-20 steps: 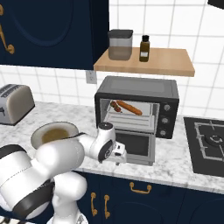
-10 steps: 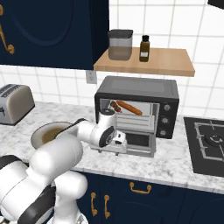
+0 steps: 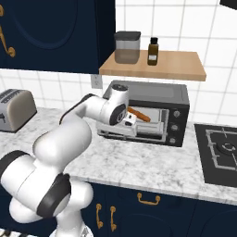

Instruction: Pick up the kebab skewer and baguette bread, and place them inside the toaster oven. Close the toaster oven door and start by setting the timer.

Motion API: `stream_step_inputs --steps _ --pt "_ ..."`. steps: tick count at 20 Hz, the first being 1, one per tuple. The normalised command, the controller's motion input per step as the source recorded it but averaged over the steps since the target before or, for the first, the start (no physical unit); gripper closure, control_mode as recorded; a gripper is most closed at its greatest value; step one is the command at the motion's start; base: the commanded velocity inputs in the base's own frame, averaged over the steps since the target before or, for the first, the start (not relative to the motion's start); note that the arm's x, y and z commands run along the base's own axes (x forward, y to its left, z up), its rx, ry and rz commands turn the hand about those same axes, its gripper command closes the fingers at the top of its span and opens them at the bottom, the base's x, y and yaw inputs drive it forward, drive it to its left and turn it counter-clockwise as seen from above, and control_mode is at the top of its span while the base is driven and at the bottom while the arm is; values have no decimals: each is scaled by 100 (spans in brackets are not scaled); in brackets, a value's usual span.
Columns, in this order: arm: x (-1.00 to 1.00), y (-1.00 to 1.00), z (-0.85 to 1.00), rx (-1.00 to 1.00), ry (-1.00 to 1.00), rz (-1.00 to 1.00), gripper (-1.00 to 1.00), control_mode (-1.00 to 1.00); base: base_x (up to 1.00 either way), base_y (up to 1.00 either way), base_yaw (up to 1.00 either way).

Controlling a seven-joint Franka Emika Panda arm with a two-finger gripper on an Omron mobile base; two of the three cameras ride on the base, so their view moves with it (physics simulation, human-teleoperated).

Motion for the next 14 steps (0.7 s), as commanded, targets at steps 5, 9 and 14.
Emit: stream_step_inputs --steps 5,9,14 --pt "22 0 55 0 -16 0 -100 -100 0 0 0" --pt "-18 -2 65 0 -20 0 -100 -100 0 0 0" --pt "-95 -4 -3 0 -14 -1 -100 -100 0 0 0"
